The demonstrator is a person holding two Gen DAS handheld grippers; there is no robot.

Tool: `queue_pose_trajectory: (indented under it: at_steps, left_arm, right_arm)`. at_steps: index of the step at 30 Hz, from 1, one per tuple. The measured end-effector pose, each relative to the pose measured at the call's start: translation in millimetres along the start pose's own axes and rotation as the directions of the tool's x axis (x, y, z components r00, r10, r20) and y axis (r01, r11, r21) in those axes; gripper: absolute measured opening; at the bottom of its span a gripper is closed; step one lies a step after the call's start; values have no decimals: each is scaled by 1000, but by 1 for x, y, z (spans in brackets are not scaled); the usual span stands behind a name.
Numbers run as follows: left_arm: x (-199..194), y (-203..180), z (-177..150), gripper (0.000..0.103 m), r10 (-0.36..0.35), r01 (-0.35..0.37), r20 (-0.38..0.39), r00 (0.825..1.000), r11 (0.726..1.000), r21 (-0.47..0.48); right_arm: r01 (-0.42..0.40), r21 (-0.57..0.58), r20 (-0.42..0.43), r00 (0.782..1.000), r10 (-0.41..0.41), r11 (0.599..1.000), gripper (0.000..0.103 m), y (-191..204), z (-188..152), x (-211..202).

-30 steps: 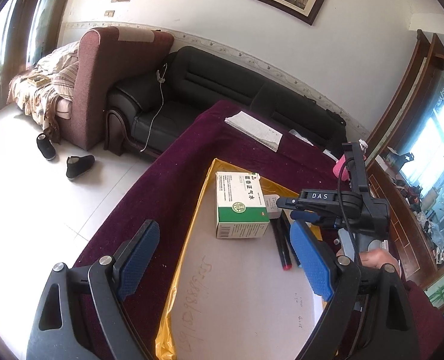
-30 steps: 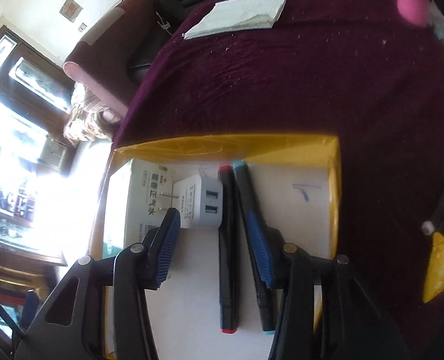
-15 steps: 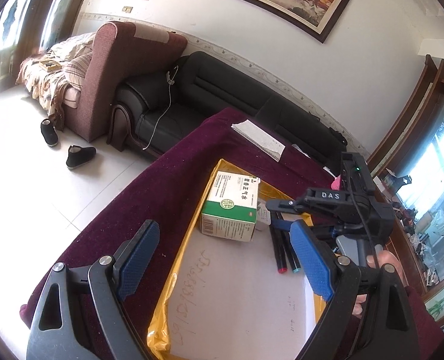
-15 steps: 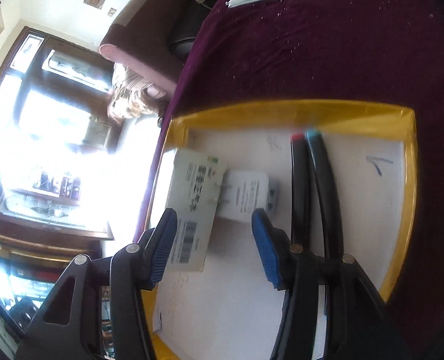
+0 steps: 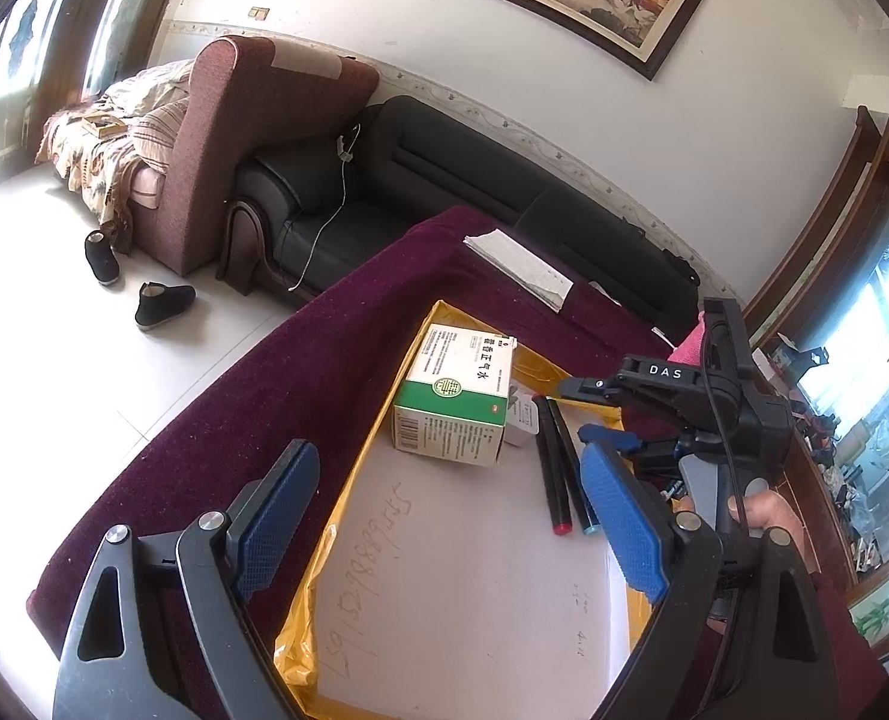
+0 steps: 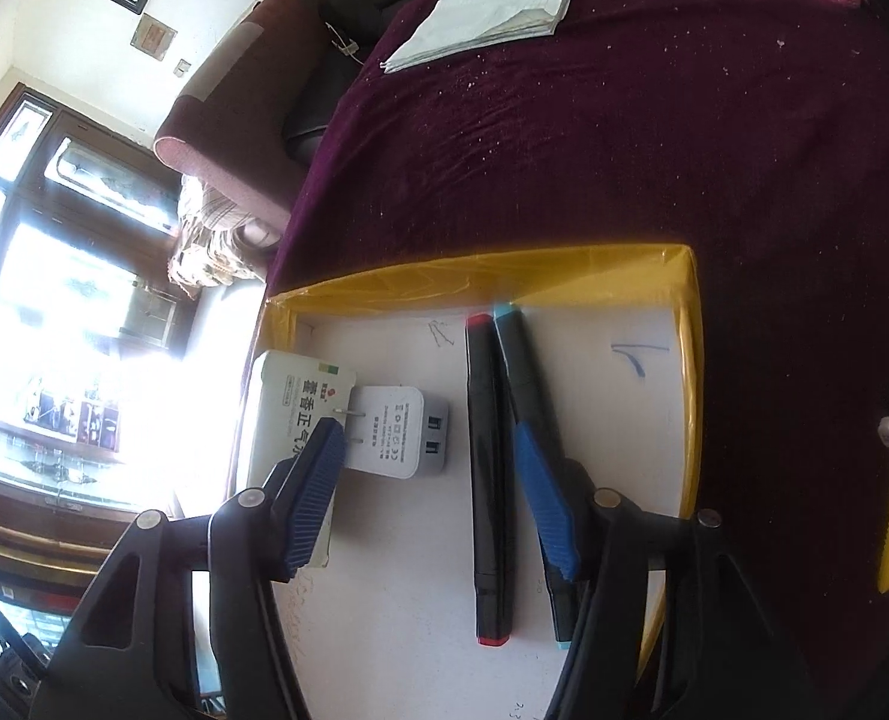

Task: Organize objects
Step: 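Release the box with the left gripper while the right sets the charger beside it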

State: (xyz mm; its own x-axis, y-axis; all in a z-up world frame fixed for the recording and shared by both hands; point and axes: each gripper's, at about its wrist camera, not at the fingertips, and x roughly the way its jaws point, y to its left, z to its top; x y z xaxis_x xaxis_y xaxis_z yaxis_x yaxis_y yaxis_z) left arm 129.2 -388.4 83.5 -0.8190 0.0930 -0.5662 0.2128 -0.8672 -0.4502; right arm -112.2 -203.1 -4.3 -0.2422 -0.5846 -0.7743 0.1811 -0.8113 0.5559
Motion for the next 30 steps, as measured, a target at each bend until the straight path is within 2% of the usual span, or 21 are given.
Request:
queue_pose_trajectory:
  at_steps: [2, 6, 9, 10, 11, 12, 13, 15, 18, 19, 23, 26, 28, 29, 30]
  left_arm:
    - [-2, 0, 0, 86, 8, -8, 12, 1000, 1000, 1]
    - [-3, 3, 2, 86, -3, 4, 24, 1000, 1000, -18]
    - [-4, 6, 1, 86, -4, 5, 27, 1000, 1000, -22]
    - [-5, 7, 1, 86, -3, 4, 26, 1000, 1000, -20]
    - [-4, 8, 1, 86, -2, 2, 24, 1000, 1000, -18]
    - [-5, 10, 2, 86, -2, 2, 24, 1000, 1000, -17]
    - [-6, 12, 2, 86, -2, 2, 26, 1000, 1000, -14]
    - [-9, 17, 3, 86, 1, -1, 34, 999, 1000, -9]
    - [-9, 23, 4, 86, 6, -5, 40, 999, 1000, -17]
    - [-8, 25, 4, 86, 8, -7, 41, 999, 1000, -22]
    - [-1, 29, 3, 86, 5, -4, 29, 1000, 999, -42]
    - [3, 29, 1, 86, 6, -5, 11, 1000, 999, -41]
    - [3, 29, 2, 86, 9, -9, 11, 1000, 999, -38]
    - [3, 29, 2, 86, 8, -7, 11, 1000, 999, -39]
    - [4, 29, 3, 86, 6, -6, 11, 1000, 999, -40]
  right_arm:
    - [-13, -20, 44, 999, 13, 1000, 59, 0, 2, -16]
    - [-98, -47, -25, 995, 96, 994, 59, 15, -12, -14]
    - [-190, -25, -56, 980, 189, 981, 59, 23, -20, -6]
    - [-185, -35, -50, 982, 183, 982, 59, 28, -22, -6]
    - [-143, -79, -39, 989, 140, 987, 59, 35, -22, -5]
    - [-52, -162, -17, 999, 50, 985, 59, 44, -22, -5]
    - [37, -250, 8, 999, -36, 968, 59, 53, -23, -5]
    - [129, -414, 18, 991, -134, 901, 59, 65, -26, -3]
    - [237, -622, 72, 966, -248, 746, 59, 73, -35, -6]
    - [255, -668, 94, 961, -261, 699, 59, 76, -38, -8]
    - [240, -783, 81, 954, -288, 575, 59, 91, -46, 9]
    - [289, -843, 122, 924, -362, 453, 58, 95, -56, 30]
    - [282, -859, 110, 916, -385, 426, 57, 91, -57, 43]
    - [275, -858, 93, 915, -393, 435, 52, 90, -56, 47]
    - [260, -843, 61, 916, -396, 472, 51, 88, -53, 51]
